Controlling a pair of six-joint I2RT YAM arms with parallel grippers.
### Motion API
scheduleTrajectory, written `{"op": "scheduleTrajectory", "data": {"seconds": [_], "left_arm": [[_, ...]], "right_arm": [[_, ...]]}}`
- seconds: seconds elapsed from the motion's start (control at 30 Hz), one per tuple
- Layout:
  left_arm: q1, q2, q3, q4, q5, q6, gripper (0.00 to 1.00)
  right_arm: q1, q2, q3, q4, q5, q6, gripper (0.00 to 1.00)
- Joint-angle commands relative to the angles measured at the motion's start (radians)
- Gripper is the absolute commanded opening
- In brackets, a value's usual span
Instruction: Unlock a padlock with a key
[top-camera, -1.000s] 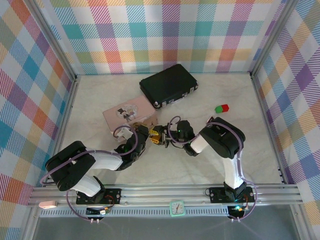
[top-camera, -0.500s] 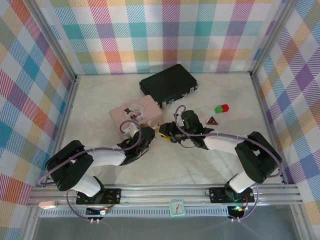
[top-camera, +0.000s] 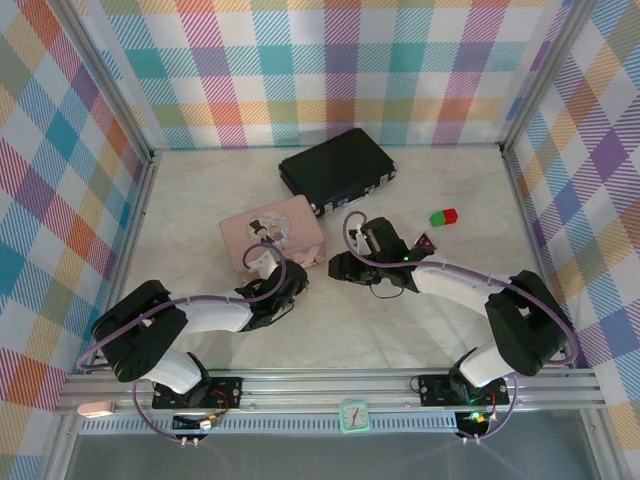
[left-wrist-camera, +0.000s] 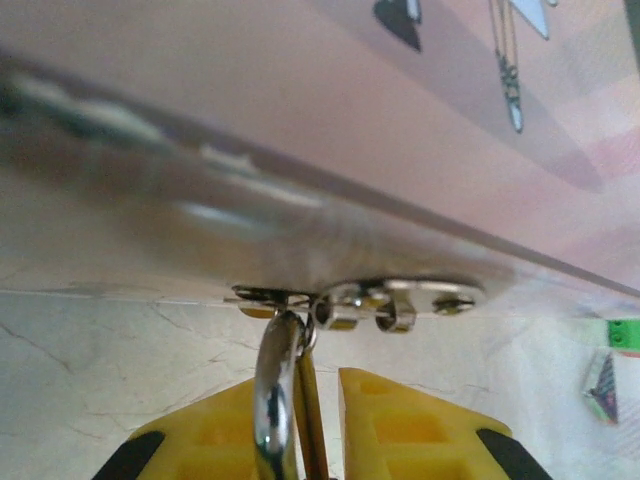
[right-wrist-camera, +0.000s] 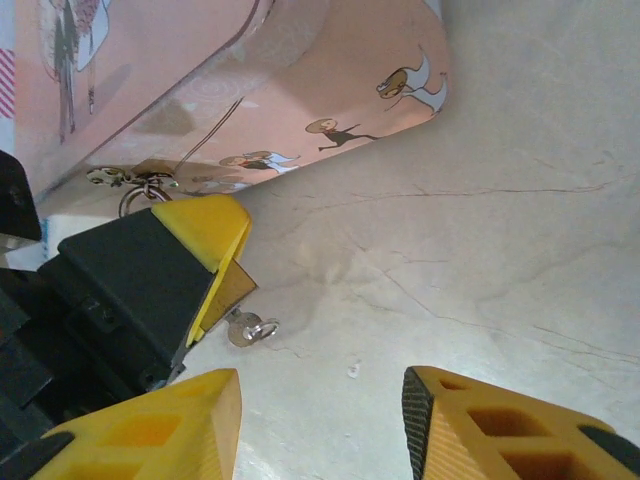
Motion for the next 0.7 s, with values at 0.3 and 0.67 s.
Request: {"op": "scheduleTrajectory", "data": {"seconds": [0.3, 0.67], "left_arm": [[-0.015, -0.079, -0.027, -0.068, -0.051, 0.034, 0.6], [0.005, -0.514, -0.139, -0.302, -0.178, 0.052, 0.86]], "right_arm": [[0.001, -0.055, 0.022, -0.074, 0.056, -0.101, 0.47], [0.04, -0.025, 0.052, -0.065, -0.03, -0.244, 0.51]]}}
